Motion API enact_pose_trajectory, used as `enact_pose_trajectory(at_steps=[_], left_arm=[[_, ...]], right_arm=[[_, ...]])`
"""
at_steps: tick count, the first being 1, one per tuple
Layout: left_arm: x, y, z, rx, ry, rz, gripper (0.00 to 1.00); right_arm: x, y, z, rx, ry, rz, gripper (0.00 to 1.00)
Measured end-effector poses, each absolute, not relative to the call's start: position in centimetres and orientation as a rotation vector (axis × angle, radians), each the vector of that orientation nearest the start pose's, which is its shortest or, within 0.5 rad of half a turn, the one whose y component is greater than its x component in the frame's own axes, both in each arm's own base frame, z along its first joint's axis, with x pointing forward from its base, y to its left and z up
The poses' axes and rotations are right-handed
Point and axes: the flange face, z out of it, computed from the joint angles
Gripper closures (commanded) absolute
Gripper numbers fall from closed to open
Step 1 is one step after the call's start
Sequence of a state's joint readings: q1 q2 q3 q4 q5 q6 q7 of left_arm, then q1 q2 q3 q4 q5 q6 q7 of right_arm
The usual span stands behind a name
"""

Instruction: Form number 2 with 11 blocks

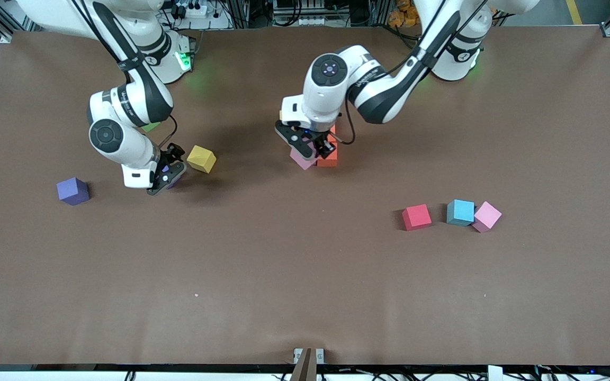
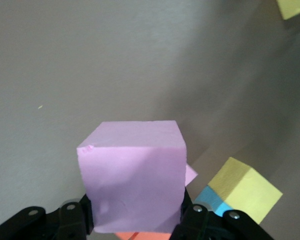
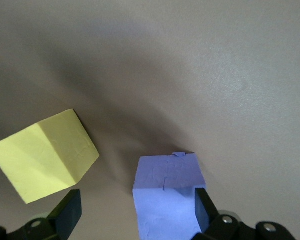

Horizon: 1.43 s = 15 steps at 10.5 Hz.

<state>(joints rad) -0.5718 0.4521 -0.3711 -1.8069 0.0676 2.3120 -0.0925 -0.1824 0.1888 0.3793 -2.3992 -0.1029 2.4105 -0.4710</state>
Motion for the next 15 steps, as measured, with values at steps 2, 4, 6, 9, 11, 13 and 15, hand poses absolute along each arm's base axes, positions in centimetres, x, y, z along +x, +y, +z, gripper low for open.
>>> enact_pose_trajectory(at_steps=[2,4,6,9,11,13,15], left_arm=[[39.8,-53.7,30.6,-2.937,1.454,-0.039,0.77],[39.3,-55.4,28.4,-2.809,1.561,-0.075,0.81],[39.0,-56.9,26.7,-2.719,1.668,-0.088,0.82],[38.1,-58.8,26.2,-2.668,1.770,-0.099,0.81],[37.5,-59.6,26.1,-2.591,1.880,-0.106,0.81],[37.9,-59.4,25.4,-2.479,2.011,-0.101,0.81],[38.1,-59.4,25.0,-2.425,2.071,-0.098,0.81]], right_arm=[[46.5,8.6,22.1,-2.881,-1.145,0.211,0.00],[46.7,7.3,22.1,-2.874,-1.158,0.191,0.00],[46.7,6.6,22.0,-2.872,-1.160,0.184,0.00],[46.8,6.7,22.0,-2.869,-1.168,0.178,0.00],[46.9,6.8,22.1,-2.859,-1.193,0.171,0.00],[47.0,6.7,22.2,-2.844,-1.229,0.163,0.00],[46.9,6.7,22.0,-2.840,-1.235,0.160,0.00]])
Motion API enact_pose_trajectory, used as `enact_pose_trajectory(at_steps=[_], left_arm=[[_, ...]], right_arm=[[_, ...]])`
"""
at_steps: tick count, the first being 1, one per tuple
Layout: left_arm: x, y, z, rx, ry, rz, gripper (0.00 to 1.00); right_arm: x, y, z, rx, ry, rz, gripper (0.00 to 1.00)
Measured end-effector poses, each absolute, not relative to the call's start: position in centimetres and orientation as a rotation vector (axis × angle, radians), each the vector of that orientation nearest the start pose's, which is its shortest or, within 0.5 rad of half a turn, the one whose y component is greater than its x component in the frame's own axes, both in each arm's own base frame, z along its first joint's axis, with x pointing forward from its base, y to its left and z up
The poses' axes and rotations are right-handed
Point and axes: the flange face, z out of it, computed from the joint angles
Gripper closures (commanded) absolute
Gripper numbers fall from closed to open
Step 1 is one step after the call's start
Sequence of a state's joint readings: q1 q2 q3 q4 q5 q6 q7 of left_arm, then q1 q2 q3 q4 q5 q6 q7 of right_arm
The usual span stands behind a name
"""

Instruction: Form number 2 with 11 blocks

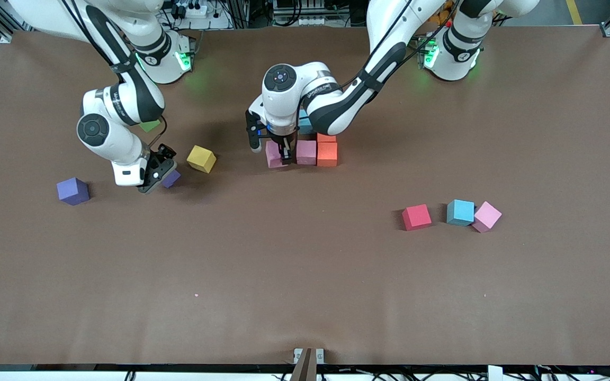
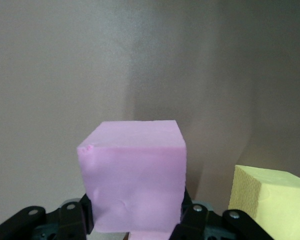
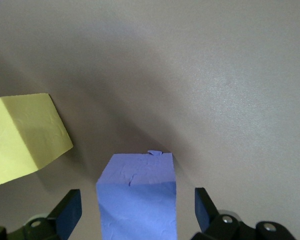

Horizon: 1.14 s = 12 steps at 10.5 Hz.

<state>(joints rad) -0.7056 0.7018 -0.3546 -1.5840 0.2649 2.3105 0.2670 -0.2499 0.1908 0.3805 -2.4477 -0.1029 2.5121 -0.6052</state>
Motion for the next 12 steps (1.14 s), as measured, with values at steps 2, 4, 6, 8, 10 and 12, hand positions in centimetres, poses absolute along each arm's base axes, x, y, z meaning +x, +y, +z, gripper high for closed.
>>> enact_pose_trajectory(at_steps=[2,4,6,8,10,12], left_arm=[[38.0,-59.3,24.4,-2.331,2.172,-0.079,0.81],[37.9,-59.2,24.1,-2.241,2.233,0.012,0.82],[37.8,-60.1,24.9,-2.177,2.258,0.107,0.82],[37.7,-60.6,24.9,-2.169,2.265,0.120,0.82],[37.7,-60.5,24.0,-2.158,2.265,0.134,0.82],[37.6,-60.5,23.3,-2.123,2.267,0.136,0.82]], right_arm=[[46.7,6.5,21.0,-2.835,-1.221,0.154,0.00],[46.6,6.2,19.8,-2.825,-1.202,0.161,0.00],[46.4,5.9,19.1,-2.820,-1.187,0.176,0.00],[46.4,5.5,18.3,-2.816,-1.170,0.175,0.08],[46.3,5.5,17.7,-2.811,-1.164,0.177,0.93],[46.3,5.5,17.8,-2.811,-1.164,0.173,0.94]])
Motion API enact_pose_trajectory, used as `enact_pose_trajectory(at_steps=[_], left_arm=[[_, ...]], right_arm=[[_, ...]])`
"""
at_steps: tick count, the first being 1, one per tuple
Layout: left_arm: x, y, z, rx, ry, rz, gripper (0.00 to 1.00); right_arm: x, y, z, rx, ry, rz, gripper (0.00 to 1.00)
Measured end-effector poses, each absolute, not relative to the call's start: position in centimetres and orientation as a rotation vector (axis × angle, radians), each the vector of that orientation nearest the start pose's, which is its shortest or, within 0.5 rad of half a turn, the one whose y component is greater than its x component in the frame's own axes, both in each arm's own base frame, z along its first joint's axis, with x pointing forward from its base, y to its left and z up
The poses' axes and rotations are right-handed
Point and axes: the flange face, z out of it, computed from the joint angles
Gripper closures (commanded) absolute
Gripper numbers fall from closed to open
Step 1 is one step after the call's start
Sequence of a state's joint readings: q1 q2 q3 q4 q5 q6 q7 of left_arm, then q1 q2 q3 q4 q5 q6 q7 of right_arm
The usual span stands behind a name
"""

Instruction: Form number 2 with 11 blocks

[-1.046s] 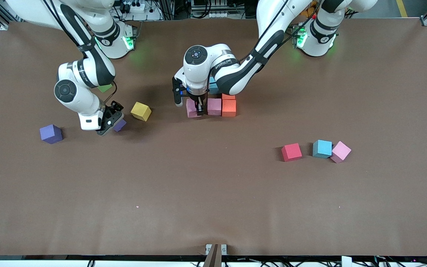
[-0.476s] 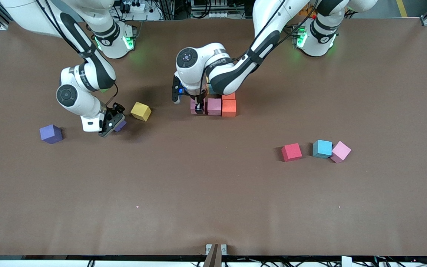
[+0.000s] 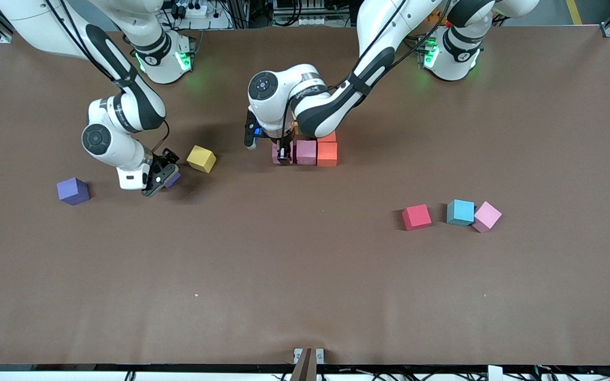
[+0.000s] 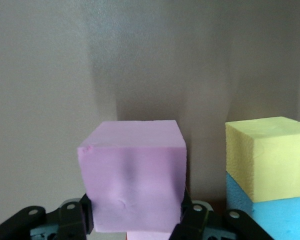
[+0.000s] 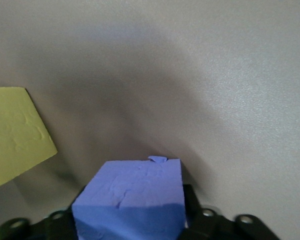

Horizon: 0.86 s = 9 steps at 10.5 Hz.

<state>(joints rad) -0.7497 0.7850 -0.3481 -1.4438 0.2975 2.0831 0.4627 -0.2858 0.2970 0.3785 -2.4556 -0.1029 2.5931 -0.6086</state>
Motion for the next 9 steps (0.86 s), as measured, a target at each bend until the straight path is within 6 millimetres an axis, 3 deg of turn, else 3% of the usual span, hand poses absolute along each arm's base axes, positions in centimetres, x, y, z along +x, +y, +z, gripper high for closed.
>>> enact_pose_trajectory(at_steps=[3,9], left_arm=[[37.5,-60.5,22.8,-2.107,2.268,0.142,0.82],[37.8,-60.2,22.0,-2.091,2.254,0.136,0.82]], right_arm=[[47.3,4.7,18.9,-2.834,-1.147,0.140,0.89],[52.4,1.0,23.7,-2.898,-1.049,0.097,0.88]])
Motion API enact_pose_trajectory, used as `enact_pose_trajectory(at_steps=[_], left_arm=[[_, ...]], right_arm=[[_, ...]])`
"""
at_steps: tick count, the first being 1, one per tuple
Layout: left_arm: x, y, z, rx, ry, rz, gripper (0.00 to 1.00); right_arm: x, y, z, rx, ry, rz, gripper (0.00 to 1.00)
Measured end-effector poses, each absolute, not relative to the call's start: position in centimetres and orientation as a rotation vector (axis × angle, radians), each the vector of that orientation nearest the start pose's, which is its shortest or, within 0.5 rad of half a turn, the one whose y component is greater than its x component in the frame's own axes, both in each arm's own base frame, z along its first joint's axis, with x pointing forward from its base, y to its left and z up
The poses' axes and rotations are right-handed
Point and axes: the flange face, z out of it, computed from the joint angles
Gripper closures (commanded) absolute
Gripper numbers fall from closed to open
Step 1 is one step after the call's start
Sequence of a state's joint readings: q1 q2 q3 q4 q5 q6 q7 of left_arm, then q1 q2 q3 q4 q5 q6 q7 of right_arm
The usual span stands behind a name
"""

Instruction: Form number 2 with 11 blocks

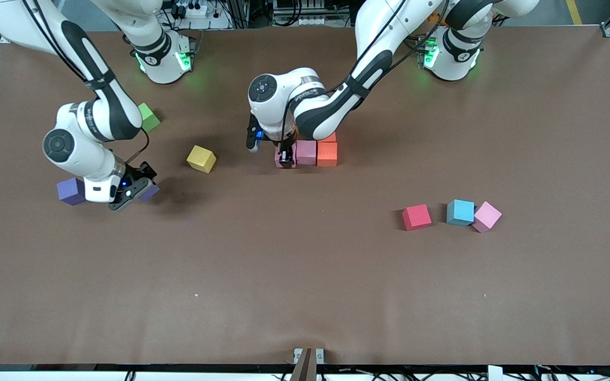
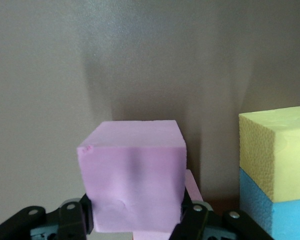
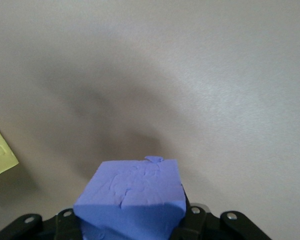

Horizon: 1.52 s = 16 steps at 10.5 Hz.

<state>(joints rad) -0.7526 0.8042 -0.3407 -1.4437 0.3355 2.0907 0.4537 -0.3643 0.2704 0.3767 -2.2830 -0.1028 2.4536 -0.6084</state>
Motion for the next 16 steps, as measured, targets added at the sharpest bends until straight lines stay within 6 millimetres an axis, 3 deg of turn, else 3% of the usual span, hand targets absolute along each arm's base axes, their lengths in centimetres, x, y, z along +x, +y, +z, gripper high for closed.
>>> enact_pose_trajectory(at_steps=[4,10,16], left_arm=[[37.9,-60.3,21.6,-2.126,2.228,0.125,0.82],[37.5,-60.1,19.7,-2.181,2.174,0.154,0.80],[37.5,-60.0,19.6,-2.186,2.169,0.155,0.78]], right_arm=[[53.1,-0.3,24.0,-2.909,-1.012,0.092,0.88],[53.0,-0.2,22.9,-2.895,-1.007,0.117,0.88],[52.9,-0.2,22.8,-2.894,-1.007,0.118,0.88]])
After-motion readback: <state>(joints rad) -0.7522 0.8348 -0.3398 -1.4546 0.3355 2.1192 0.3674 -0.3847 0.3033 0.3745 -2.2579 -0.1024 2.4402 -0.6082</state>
